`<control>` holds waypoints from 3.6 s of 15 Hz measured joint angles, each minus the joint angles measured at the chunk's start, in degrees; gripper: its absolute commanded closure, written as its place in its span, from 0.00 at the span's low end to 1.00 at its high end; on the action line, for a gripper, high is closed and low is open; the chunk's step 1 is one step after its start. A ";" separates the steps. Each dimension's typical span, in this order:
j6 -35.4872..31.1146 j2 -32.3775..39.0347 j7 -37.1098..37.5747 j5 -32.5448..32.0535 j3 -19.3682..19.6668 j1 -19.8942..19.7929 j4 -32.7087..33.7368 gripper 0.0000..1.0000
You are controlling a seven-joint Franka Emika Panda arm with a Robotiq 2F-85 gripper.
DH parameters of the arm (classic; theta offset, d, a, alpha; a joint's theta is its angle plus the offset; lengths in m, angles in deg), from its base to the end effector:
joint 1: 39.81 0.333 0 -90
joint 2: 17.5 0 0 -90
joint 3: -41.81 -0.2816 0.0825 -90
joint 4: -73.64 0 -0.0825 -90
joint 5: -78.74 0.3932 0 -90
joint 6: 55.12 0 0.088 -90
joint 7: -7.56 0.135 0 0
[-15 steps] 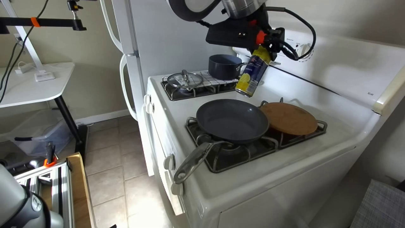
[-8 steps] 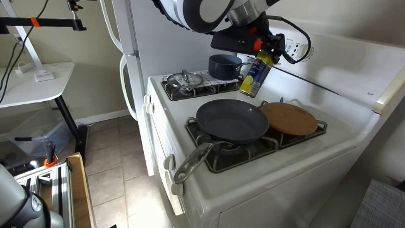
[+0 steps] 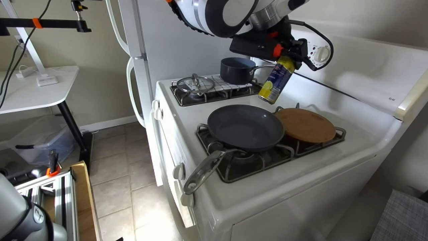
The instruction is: Move the can to the wooden mat on the top right stove plate
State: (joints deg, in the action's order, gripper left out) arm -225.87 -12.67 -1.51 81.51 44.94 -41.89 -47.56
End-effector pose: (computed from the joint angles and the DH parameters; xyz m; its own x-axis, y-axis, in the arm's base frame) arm 0.6271 -0.0599 0.4081 0.7128 0.0492 0.6997 -0.0065 -0.9970 0.0768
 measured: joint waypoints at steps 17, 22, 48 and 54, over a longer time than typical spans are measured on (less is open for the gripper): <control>2.11 19.75 54.37 -35.36 55.74 43.78 19.41 0.64; 7.13 24.42 57.09 -34.86 63.46 52.94 19.25 0.64; 10.59 35.71 59.78 -22.37 73.89 61.75 13.84 0.64; 11.65 43.97 60.68 -14.75 78.23 64.48 14.14 0.64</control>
State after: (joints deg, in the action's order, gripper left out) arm -214.22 31.30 59.17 66.75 123.17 22.59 -33.43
